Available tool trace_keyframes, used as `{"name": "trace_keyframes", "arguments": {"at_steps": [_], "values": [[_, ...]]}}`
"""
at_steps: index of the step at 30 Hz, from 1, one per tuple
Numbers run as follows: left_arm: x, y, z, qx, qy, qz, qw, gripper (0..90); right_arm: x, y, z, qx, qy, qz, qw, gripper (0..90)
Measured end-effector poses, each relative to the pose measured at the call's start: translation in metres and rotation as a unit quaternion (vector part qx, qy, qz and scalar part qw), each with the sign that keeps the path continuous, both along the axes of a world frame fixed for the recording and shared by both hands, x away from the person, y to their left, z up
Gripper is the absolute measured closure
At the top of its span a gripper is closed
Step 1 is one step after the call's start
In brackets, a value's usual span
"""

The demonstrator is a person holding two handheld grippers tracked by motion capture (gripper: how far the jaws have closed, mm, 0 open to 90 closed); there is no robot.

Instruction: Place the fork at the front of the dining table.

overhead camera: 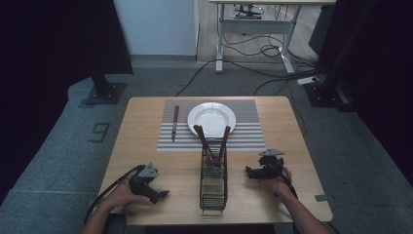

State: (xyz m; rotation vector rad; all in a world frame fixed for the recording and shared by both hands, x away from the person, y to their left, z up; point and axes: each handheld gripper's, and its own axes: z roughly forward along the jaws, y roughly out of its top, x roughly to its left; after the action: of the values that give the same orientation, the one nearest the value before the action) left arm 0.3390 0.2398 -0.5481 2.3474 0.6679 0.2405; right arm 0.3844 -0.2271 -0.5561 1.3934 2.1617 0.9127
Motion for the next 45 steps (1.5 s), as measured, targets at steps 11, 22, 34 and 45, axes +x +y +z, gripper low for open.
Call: {"name": "trace_keyframes", "arguments": {"at_steps": [11, 22, 34, 45], "values": [[0.000, 0.000, 0.000, 0.000, 0.000, 0.000, 1.0000, 0.0, 0.001, 0.001, 0.002, -0.004, 0.009, -0.007, 0.9999, 0.0], [0.000, 0.000, 0.000, 0.000, 0.000, 0.000, 1.0000, 0.0, 0.002, 0.000, 0.010, -0.009, 0.043, -0.034, 0.9985, 5.5], [0.000, 0.000, 0.000, 0.000, 0.000, 0.000, 1.0000, 0.0, -0.007, 0.005, 0.032, -0.006, -0.003, -0.018, 0.9998, 11.0], [0.000, 0.000, 0.000, 0.000, 0.000, 0.000, 1.0000, 0.0, -0.022, 0.010, 0.053, 0.047, -0.030, 0.015, 0.9983, 15.0]]}}
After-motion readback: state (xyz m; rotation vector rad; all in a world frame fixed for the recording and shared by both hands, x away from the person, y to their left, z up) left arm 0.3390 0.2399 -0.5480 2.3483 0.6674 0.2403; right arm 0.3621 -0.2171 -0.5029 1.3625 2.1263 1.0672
